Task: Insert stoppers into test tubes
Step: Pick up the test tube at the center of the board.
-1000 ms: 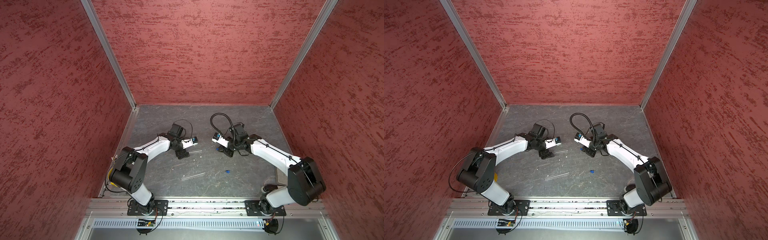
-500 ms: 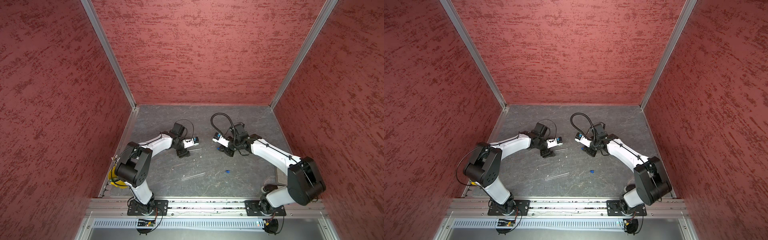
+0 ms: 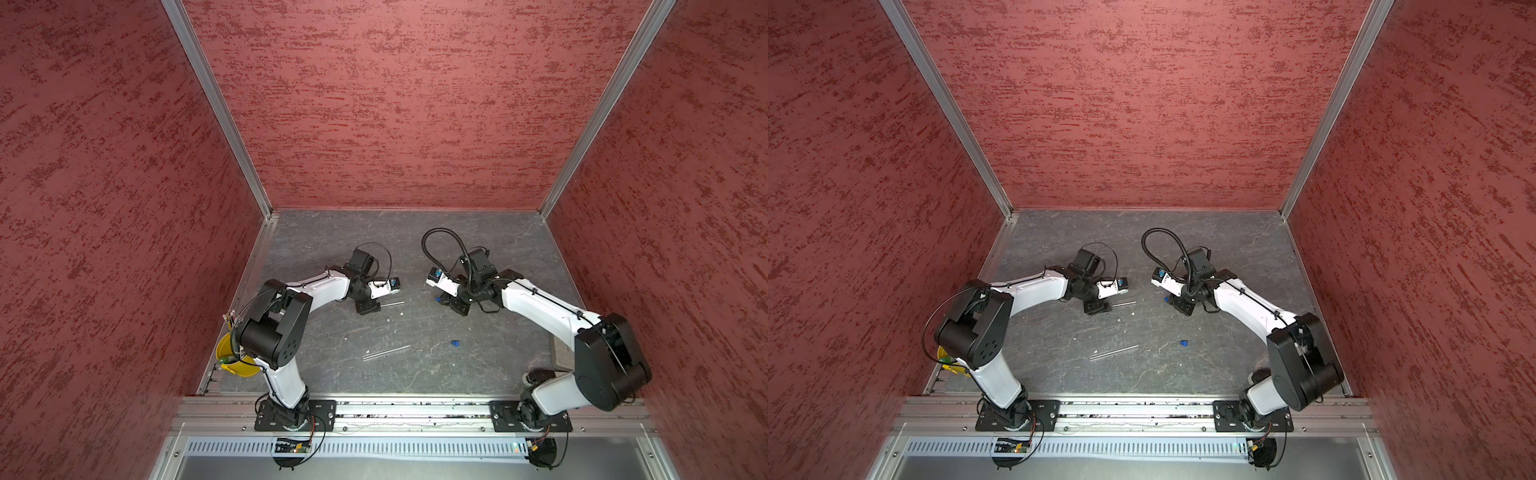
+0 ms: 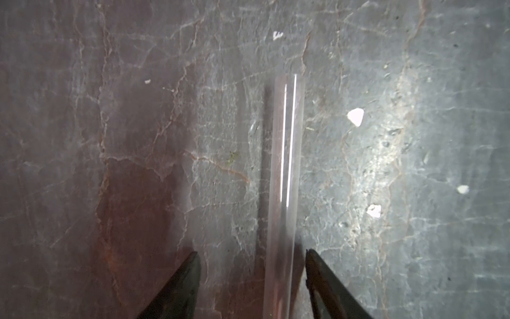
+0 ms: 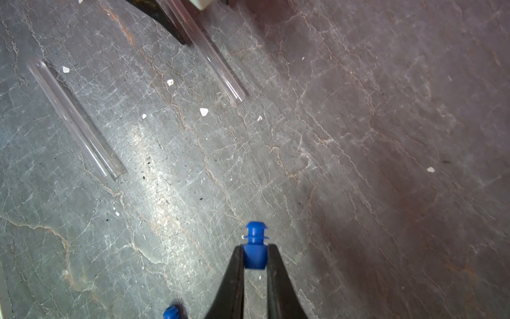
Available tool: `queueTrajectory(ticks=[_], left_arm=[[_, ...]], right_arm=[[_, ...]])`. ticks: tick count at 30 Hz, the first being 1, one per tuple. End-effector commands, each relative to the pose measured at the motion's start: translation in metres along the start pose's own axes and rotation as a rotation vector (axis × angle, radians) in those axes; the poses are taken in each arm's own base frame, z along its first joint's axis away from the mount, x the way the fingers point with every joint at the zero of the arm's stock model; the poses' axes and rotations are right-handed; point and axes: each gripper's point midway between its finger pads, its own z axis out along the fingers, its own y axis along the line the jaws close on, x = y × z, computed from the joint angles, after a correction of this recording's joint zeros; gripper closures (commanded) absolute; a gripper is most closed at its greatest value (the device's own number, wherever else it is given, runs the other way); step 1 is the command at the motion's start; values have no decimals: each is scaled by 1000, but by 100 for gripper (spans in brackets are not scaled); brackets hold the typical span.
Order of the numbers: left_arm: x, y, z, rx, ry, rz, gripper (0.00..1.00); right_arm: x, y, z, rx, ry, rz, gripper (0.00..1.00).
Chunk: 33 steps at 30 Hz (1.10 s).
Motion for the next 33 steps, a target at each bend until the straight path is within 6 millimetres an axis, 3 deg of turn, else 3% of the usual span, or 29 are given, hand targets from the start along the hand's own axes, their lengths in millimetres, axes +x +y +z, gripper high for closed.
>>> queueTrajectory(ticks=[1, 5, 11, 25, 33], left_arm=[[4, -6, 8, 16, 14, 14, 43], [4, -11, 11, 30, 24, 18, 49], [8, -15, 17, 46, 47, 17, 65], [11, -14, 25, -16, 92, 57, 83], [8, -10, 20, -85, 85, 96, 87]], right_arm=[[4, -2, 2, 6, 6, -8, 90], [4, -2, 1, 6, 7, -7, 90], [4, -2, 1, 6, 7, -7, 90], [5, -2, 1, 5, 8, -5, 90], [3, 0, 3, -17, 5, 2, 90]])
